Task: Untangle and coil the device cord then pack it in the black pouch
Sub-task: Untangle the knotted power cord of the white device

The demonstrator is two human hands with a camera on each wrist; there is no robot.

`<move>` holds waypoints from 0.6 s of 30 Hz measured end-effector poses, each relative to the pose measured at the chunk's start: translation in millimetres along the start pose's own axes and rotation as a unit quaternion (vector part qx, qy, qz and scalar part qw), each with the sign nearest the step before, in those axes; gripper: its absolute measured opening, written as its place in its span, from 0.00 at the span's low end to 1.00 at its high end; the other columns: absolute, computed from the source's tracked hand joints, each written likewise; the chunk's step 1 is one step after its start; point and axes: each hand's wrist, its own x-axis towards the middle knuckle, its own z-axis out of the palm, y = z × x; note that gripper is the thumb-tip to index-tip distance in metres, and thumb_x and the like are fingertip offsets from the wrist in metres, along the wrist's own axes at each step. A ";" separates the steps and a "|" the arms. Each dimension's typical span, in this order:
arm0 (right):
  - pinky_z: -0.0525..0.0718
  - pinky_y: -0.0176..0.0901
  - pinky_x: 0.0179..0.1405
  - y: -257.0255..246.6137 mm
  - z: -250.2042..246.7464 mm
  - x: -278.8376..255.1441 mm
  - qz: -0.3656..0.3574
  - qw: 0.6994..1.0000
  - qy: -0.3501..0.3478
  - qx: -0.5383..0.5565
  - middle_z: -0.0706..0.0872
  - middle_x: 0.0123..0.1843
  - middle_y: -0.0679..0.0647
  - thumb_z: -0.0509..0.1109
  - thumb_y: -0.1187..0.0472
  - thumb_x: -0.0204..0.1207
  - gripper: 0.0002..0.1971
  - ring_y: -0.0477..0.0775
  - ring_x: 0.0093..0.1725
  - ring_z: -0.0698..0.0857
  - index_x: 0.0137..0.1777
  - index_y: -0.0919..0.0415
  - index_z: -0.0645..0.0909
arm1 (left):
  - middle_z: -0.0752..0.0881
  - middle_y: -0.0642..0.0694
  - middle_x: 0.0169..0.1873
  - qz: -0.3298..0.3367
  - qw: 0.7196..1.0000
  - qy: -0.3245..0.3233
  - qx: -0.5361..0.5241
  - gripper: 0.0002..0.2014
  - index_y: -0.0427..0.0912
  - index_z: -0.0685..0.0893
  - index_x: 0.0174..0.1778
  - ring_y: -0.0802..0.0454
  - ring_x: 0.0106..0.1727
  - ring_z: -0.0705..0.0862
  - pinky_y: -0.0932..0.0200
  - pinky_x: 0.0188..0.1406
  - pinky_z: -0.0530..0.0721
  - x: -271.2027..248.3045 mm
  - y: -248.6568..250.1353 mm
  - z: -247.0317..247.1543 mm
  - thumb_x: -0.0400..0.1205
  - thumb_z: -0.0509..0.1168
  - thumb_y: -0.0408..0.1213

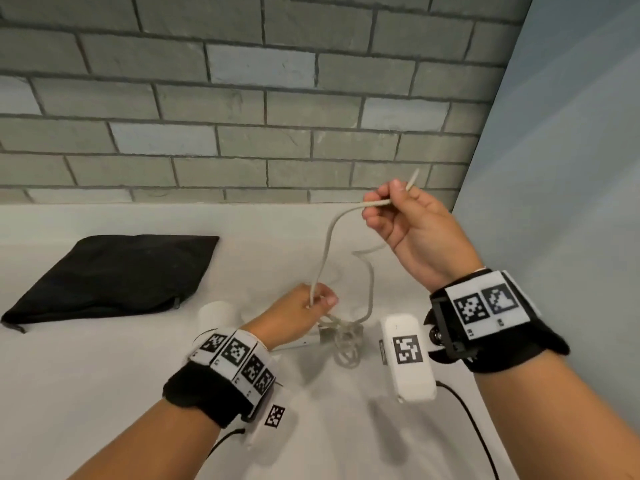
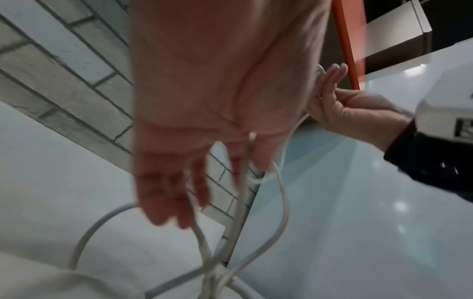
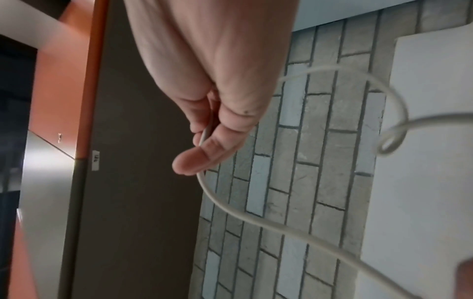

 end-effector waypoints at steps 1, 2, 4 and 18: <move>0.85 0.30 0.31 -2.6 -1.3 0.8 -0.003 1.000 0.011 0.019 0.88 0.29 0.52 0.53 0.65 0.83 0.14 0.46 0.29 0.87 0.38 0.66 0.76 | 0.81 0.47 0.39 -0.041 0.998 0.028 0.025 0.12 0.44 0.80 0.51 0.46 0.41 0.81 0.57 0.35 0.81 3.4 -0.8 -0.8 0.84 0.54 0.45; 0.86 0.31 0.34 -4.8 -3.6 1.5 -0.009 0.999 0.021 0.039 0.88 0.30 0.53 0.53 0.65 0.82 0.14 0.47 0.30 0.88 0.38 0.66 0.76 | 0.79 0.46 0.35 -0.093 0.994 0.054 0.036 0.16 0.42 0.79 0.52 0.46 0.35 0.80 0.60 0.27 0.78 6.2 -1.6 -2.4 0.85 0.51 0.48; 0.87 0.33 0.41 -7.3 -10.8 2.4 -0.028 0.996 0.037 0.081 0.89 0.32 0.55 0.53 0.66 0.82 0.14 0.51 0.37 0.90 0.38 0.68 0.76 | 0.78 0.44 0.29 -0.159 0.981 0.109 -0.015 0.20 0.38 0.77 0.51 0.48 0.24 0.79 0.62 0.19 0.76 10.0 -4.3 -7.2 0.84 0.50 0.52; 0.86 0.47 0.53 6.6 -66.1 9.8 0.004 0.966 0.206 0.154 0.88 0.41 0.65 0.52 0.66 0.84 0.13 0.59 0.45 0.89 0.46 0.72 0.74 | 0.83 0.44 0.30 -0.136 0.988 -0.043 0.057 0.04 0.40 0.80 0.37 0.51 0.27 0.81 0.67 0.20 0.76 16.2 -14.3 60.0 0.78 0.65 0.32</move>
